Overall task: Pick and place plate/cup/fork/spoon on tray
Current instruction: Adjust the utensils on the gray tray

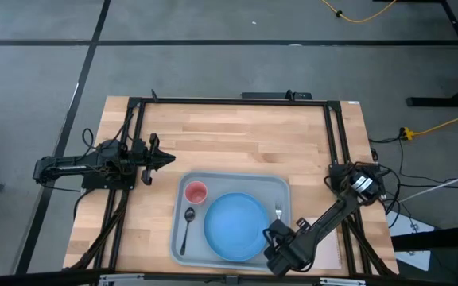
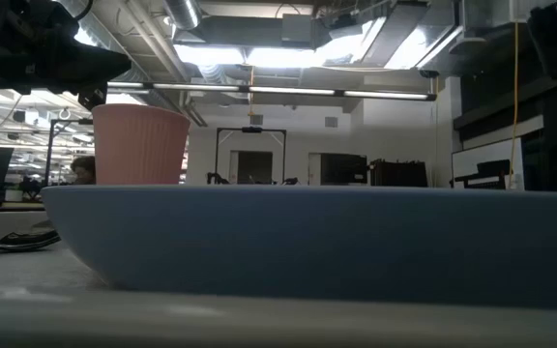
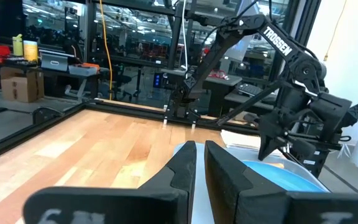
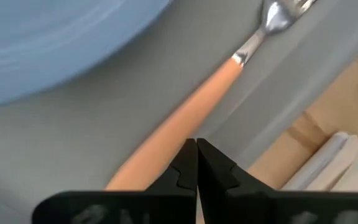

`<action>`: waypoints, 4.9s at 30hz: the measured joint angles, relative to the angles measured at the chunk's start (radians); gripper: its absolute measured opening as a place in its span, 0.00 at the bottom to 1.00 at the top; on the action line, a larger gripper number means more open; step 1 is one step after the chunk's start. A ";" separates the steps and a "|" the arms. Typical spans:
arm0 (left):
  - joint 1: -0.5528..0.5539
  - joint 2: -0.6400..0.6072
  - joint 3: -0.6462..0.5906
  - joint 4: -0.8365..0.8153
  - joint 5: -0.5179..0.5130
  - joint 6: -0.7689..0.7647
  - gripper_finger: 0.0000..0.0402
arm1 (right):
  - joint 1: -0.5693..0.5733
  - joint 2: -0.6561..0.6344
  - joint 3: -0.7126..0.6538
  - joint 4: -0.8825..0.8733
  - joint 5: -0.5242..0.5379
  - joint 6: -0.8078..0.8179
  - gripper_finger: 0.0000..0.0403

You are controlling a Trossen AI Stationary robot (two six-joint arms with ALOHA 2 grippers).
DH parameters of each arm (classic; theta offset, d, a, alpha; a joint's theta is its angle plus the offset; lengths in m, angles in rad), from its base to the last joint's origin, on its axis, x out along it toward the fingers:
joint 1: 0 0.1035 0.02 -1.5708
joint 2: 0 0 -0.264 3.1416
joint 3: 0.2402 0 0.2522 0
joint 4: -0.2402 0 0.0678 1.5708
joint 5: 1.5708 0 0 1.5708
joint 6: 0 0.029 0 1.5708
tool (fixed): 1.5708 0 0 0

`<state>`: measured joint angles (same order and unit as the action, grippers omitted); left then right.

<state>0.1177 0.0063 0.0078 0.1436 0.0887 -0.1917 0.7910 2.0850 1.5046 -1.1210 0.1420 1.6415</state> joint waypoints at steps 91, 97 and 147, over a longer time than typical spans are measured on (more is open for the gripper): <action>0.000 0.000 0.000 -0.001 0.000 0.000 0.07 | -0.158 0.332 0.820 -0.397 0.567 -0.817 0.01; 0.000 0.000 0.000 0.000 -0.001 0.000 0.07 | -0.124 0.035 0.558 -0.425 0.700 -0.666 0.01; 0.000 0.000 0.001 0.003 0.000 0.000 0.07 | -0.556 -2.080 -1.498 1.143 -0.163 -1.829 0.01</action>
<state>0.1177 0.0063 0.0086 0.1471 0.0887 -0.1917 0.2353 0.0047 0.0067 0.0217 -0.0212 -0.1875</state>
